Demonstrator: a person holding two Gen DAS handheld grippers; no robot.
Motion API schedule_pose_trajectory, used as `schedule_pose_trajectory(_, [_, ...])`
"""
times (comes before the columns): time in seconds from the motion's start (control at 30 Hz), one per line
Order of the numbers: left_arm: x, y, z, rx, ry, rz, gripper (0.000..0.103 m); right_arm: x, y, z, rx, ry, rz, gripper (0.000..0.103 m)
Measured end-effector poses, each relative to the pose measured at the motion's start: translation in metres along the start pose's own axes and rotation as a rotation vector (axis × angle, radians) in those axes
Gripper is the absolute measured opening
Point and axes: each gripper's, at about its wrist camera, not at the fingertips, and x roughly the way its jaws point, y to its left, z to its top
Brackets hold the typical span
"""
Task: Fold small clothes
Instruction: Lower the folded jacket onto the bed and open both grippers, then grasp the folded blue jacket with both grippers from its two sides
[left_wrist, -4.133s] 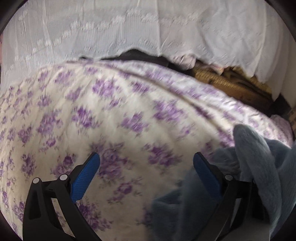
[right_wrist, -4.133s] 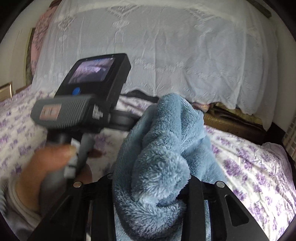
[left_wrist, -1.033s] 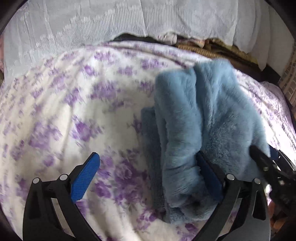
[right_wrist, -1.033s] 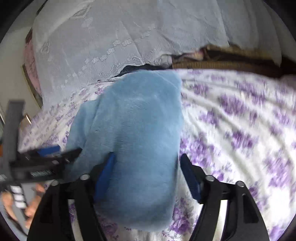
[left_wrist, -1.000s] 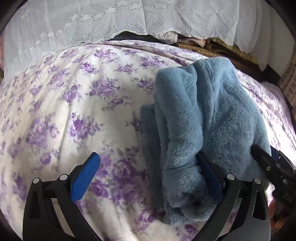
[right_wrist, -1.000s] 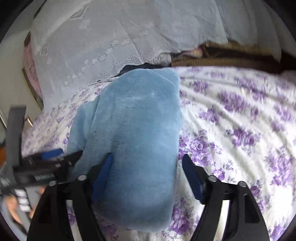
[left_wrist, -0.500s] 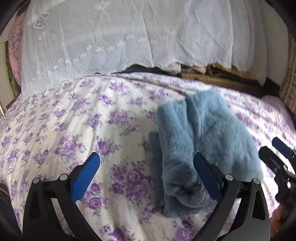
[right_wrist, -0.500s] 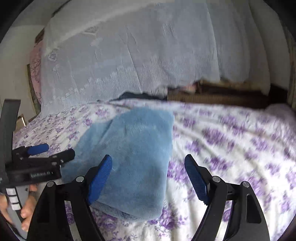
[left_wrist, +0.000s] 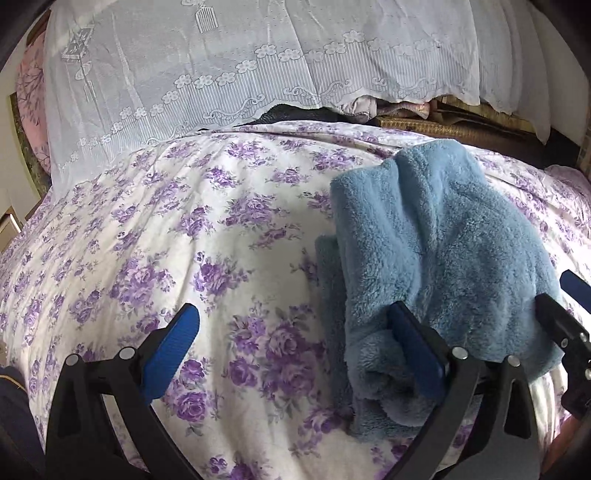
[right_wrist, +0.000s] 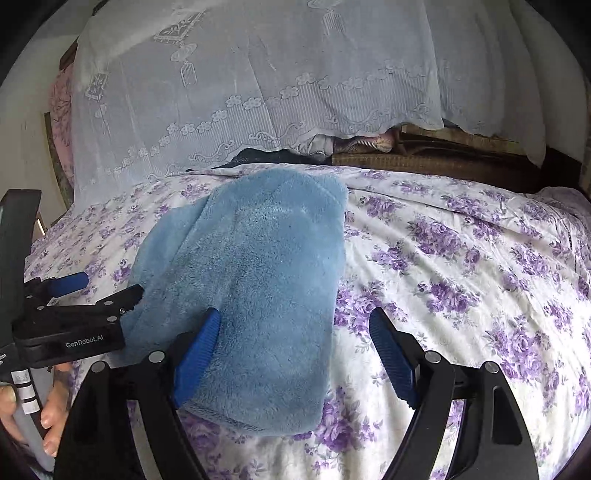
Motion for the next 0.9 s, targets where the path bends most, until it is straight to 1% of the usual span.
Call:
schedule_pose_trajectory(0.1, [-0.004,0.001,0.001,0.001,-0.016,0.002,0.099,-0.006,0.000,0.002,0.005,-0.021,0.004,0.082])
schedule_pose_trajectory(0.23, [-0.011,0.001,0.003,-0.007,-0.030,-0.007,0.099,-0.013,-0.008,0.006,0.043,-0.042,0.018,0.082])
schedule_pose_trajectory(0.37, [-0.017,0.003,0.005,-0.025,-0.036,-0.031,0.099,-0.018,-0.019,0.010,0.100,-0.049,0.057,0.082])
schedule_pose_trajectory(0.53, [-0.031,-0.001,0.007,-0.029,-0.062,-0.087,0.099,-0.025,-0.026,0.013,0.133,-0.073,0.089,0.083])
schedule_pose_trajectory(0.67, [-0.039,-0.007,0.006,-0.015,-0.071,-0.111,0.099,-0.026,-0.034,0.014,0.174,-0.076,0.112,0.085])
schedule_pose_trajectory(0.77, [-0.041,-0.011,0.006,-0.009,-0.063,-0.144,0.098,-0.026,-0.039,0.014,0.204,-0.073,0.131,0.085])
schedule_pose_trajectory(0.87, [-0.039,-0.013,0.005,-0.012,-0.040,-0.196,0.099,-0.024,-0.044,0.013,0.238,-0.065,0.167,0.086])
schedule_pose_trajectory(0.9, [-0.036,-0.012,0.005,-0.022,-0.025,-0.225,0.099,-0.024,-0.046,0.013,0.250,-0.063,0.180,0.086])
